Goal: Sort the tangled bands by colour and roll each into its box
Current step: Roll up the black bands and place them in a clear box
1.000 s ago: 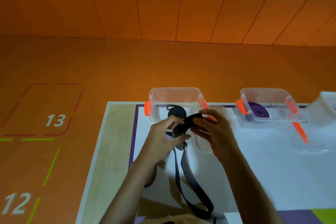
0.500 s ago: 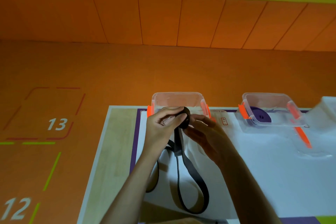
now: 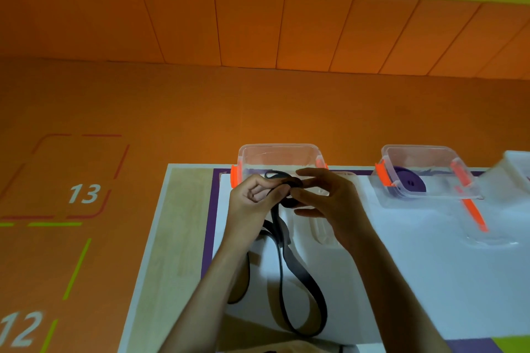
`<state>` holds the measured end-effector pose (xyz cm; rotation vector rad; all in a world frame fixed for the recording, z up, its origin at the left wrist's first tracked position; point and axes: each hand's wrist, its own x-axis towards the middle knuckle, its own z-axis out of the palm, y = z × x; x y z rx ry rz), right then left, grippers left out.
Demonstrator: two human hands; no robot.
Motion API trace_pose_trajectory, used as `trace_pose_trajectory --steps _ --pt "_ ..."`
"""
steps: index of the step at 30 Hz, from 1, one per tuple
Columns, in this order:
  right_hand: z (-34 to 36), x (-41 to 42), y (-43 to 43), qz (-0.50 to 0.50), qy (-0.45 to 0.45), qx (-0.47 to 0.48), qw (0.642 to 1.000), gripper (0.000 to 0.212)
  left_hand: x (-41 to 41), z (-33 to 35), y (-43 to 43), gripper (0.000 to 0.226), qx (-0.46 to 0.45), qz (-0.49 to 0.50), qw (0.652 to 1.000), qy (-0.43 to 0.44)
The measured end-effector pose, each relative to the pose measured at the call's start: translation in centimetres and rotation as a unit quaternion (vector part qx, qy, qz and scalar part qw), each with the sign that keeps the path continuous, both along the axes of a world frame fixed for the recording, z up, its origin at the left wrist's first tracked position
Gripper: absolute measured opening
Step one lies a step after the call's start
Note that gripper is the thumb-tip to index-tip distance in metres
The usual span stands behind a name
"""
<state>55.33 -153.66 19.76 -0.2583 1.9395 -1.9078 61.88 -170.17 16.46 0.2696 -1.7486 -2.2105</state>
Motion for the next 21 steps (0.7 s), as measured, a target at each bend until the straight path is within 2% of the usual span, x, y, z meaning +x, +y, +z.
trace_pose_trajectory --steps 3,6,8,14,18,21 --pt "0.0 -0.2 -0.3 -0.015 0.017 -0.007 1.000 0.026 -0.3 -0.1 0.0 0.006 -0.016 -0.012 1.000 0.000" --pt "-0.3 -0.4 -0.3 -0.037 0.023 -0.021 0.999 0.026 -0.4 -0.3 0.1 0.030 -0.037 -0.047 0.998 0.011" --pt "-0.2 -0.6 -0.2 -0.038 0.040 -0.015 0.998 0.024 -0.4 -0.3 0.3 0.037 -0.043 -0.056 0.997 0.017" --pt "0.2 -1.3 1.0 -0.020 0.113 0.033 0.993 0.025 -0.6 0.2 -0.3 0.027 -0.038 -0.044 0.998 0.015" --pt "-0.2 -1.8 2.1 -0.047 0.085 -0.004 0.995 0.023 -0.7 0.4 -0.1 0.028 -0.064 -0.079 0.995 0.000" --pt "-0.6 -1.7 2.0 -0.042 0.053 -0.039 0.997 0.022 -0.9 0.3 1.5 0.035 -0.024 -0.082 0.996 -0.004"
